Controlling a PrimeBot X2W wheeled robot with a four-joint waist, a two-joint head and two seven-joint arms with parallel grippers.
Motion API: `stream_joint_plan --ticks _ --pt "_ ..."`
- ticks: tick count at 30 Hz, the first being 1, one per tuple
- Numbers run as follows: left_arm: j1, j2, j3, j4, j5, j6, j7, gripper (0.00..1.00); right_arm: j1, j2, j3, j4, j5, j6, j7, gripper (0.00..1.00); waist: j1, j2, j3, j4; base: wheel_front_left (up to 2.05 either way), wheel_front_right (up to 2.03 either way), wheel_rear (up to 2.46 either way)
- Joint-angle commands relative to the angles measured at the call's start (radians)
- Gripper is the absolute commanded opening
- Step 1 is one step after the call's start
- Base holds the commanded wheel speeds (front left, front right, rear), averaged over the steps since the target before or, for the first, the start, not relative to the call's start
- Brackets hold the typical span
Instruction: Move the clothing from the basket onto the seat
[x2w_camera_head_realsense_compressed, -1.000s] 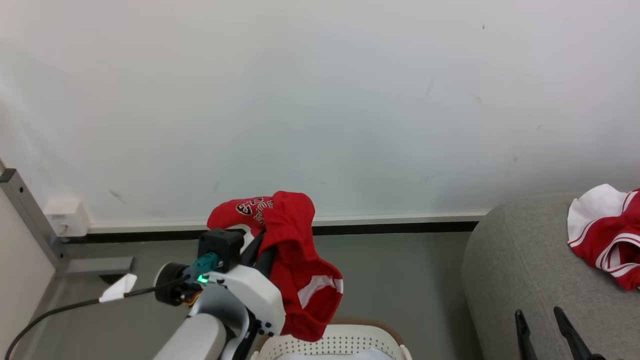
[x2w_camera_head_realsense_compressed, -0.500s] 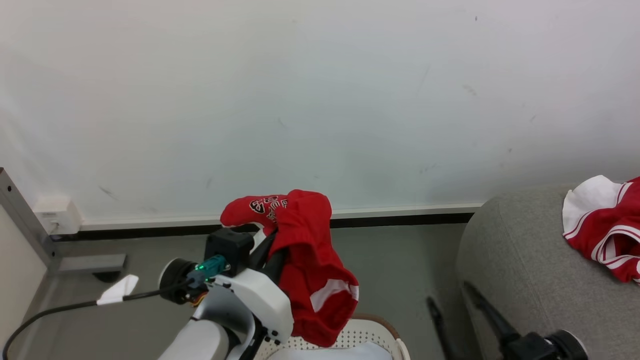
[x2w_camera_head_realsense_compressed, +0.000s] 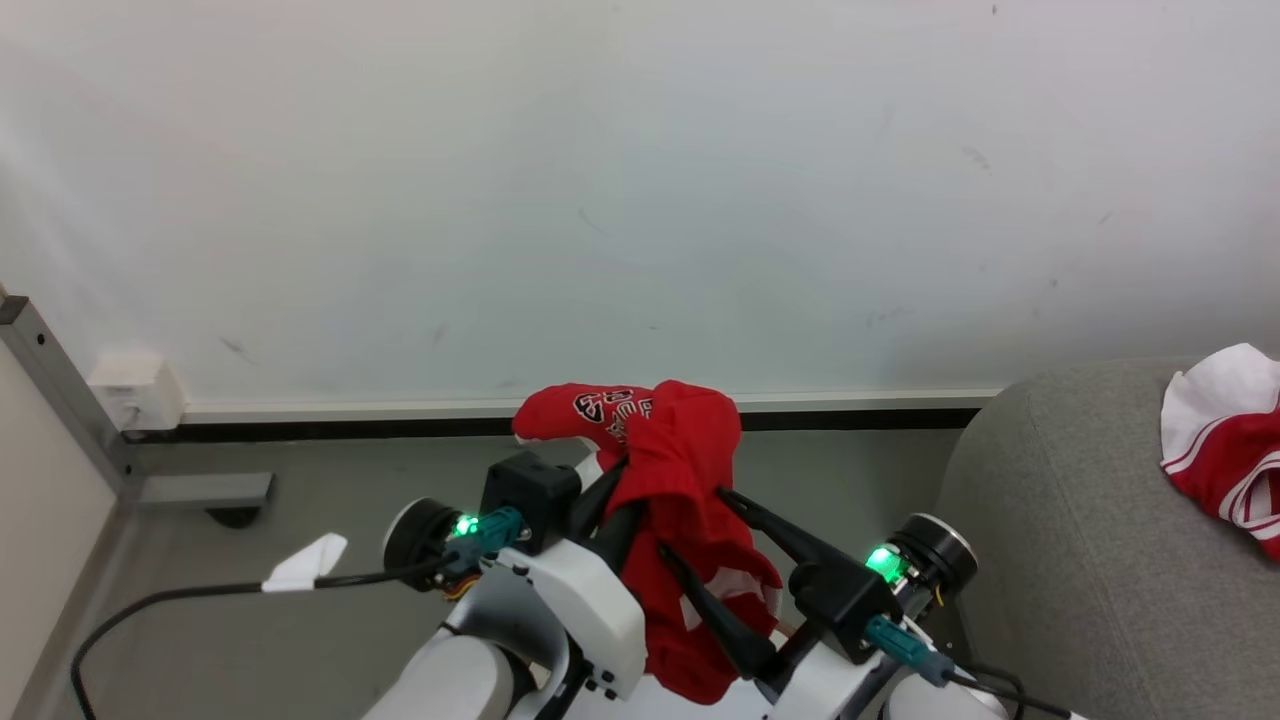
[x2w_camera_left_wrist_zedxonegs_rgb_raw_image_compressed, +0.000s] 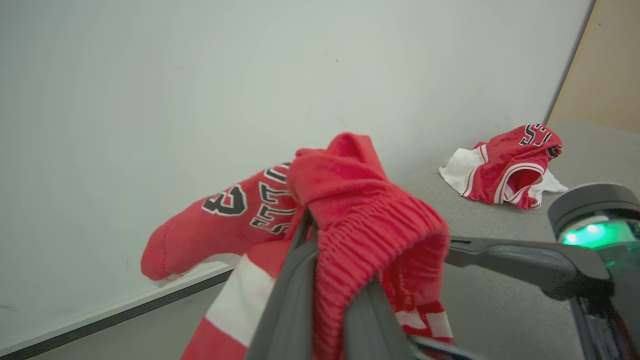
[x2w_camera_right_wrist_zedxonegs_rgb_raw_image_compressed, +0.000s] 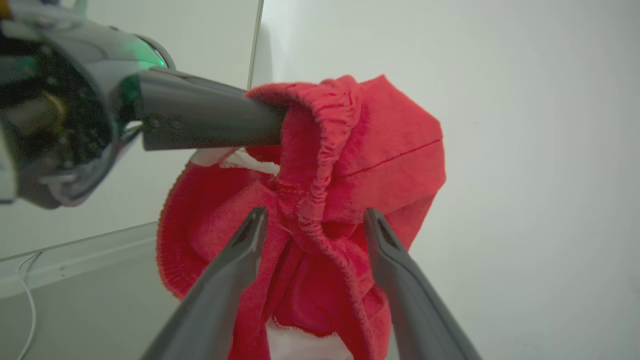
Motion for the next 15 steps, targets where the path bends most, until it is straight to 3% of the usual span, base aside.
stream_joint_plan --ticks 1,6,7,8,15 --pt "-0.011 -0.002 -0.001 -0.003 0.014 -0.004 0.001 0.0 -0.025 0.003 0.0 0.025 -0.005 -0.003 -0.008 1.0 -0.0001 0.0 0.004 0.008 0.0 0.0 0.0" --pt "-0.029 -0.027 -0.028 -0.005 0.014 -0.015 0.009 0.0 -0.133 0.029 0.04 0.222 0.0 -0.003 -0.002 1.0 -0.0001 0.0 0.01 0.035 0.0 0.0 0.0" --pt "-0.033 -0.029 -0.032 -0.003 0.014 -0.016 0.01 0.0 -0.145 0.031 0.048 0.253 0.02 -0.003 0.0 0.4 -0.0001 0.0 0.01 0.04 0.0 0.0 0.0" --pt "-0.037 -0.032 -0.035 -0.001 0.013 -0.019 0.011 0.0 -0.154 0.033 0.064 0.266 0.048 -0.002 -0.002 0.0 -0.0001 0.0 0.011 0.046 0.0 0.0 0.0" --pt "-0.038 -0.028 -0.039 0.017 0.007 -0.017 0.005 0.0 -0.197 0.031 0.108 0.294 0.21 -0.003 -0.046 0.0 -0.0001 0.0 0.012 0.061 0.0 0.0 0.0"
